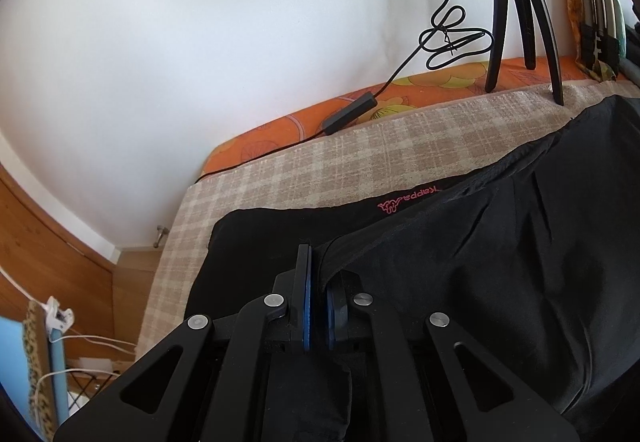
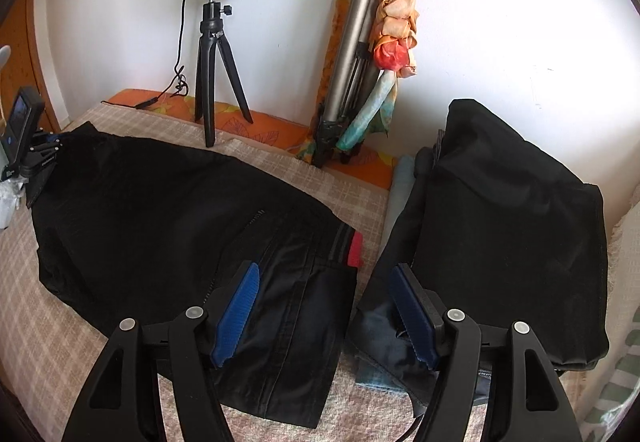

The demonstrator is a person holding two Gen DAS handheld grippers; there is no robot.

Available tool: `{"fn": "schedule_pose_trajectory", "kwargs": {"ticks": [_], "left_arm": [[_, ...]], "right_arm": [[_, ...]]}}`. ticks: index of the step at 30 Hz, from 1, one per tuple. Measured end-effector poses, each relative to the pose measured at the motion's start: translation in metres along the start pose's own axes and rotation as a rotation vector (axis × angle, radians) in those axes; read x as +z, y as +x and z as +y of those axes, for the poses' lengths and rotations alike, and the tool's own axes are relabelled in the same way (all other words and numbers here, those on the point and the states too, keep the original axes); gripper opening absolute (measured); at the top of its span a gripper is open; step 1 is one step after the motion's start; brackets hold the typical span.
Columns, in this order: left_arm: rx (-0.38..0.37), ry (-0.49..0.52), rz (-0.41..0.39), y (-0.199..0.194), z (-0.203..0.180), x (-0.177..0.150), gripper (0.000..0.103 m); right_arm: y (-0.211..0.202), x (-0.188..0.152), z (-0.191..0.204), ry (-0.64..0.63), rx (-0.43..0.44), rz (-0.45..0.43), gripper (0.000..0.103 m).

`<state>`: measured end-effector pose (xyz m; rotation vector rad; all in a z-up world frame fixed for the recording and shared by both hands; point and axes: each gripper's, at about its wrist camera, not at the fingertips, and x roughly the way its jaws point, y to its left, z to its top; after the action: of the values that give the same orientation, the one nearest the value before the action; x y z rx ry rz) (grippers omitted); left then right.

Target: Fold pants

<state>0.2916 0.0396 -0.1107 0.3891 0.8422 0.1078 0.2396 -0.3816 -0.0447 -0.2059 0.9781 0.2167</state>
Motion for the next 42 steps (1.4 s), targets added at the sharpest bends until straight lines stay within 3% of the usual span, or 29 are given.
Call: {"fn": "schedule_pose_trajectory", "kwargs": {"ticks": [3,5,6,7,11,16,19,22,24,29,33,38,42], "left_arm": [[-0.044,-0.036,0.002,-0.007,0.012,0.002,0.019],[-0.081,-0.064,0.004,-0.013,0.022,0.003,0.034],[-0.109,-0.082,0.011,-0.016,0.029,0.003,0.049],[-0.129,-0.104,0.008,-0.021,0.035,0.002,0.055],[-0.21,-0.151,-0.003,-0.037,0.058,-0.005,0.058],[-0.24,-0.167,-0.04,-0.06,0.079,-0.019,0.072],[-0.255,-0.168,-0.007,-0.054,0.081,-0.02,0.072],[-0.255,-0.128,0.013,-0.044,0.071,-0.017,0.072],[-0.256,-0.119,0.016,-0.036,0.067,-0.013,0.072],[-0.288,-0.169,0.023,-0.013,0.076,-0.002,0.072],[-0.303,-0.2,-0.022,-0.015,0.101,-0.002,0.072],[-0.286,-0.148,-0.047,-0.03,0.131,-0.04,0.072],[-0.254,-0.085,-0.02,-0.036,0.138,-0.085,0.07]], "right_arm": [[-0.006,-0.012,0.015,-0.003,0.047,0.007,0.07],[-0.014,-0.014,0.031,-0.023,0.074,-0.015,0.07],[-0.018,-0.013,0.041,-0.04,0.087,-0.023,0.07],[-0.02,-0.011,0.051,-0.059,0.099,-0.029,0.07],[-0.032,0.0,0.086,-0.126,0.133,-0.062,0.07],[-0.039,0.016,0.127,-0.179,0.181,-0.092,0.07],[-0.033,0.027,0.163,-0.242,0.218,-0.088,0.068],[-0.012,0.044,0.2,-0.292,0.241,-0.063,0.049],[0.004,0.057,0.224,-0.313,0.256,-0.058,0.044],[0.06,0.092,0.271,-0.283,0.354,0.013,0.038],[0.102,0.111,0.295,-0.258,0.362,0.059,0.038],[0.118,0.119,0.314,-0.21,0.542,0.099,0.041],[0.121,0.112,0.347,-0.273,0.582,0.112,0.041]]}}
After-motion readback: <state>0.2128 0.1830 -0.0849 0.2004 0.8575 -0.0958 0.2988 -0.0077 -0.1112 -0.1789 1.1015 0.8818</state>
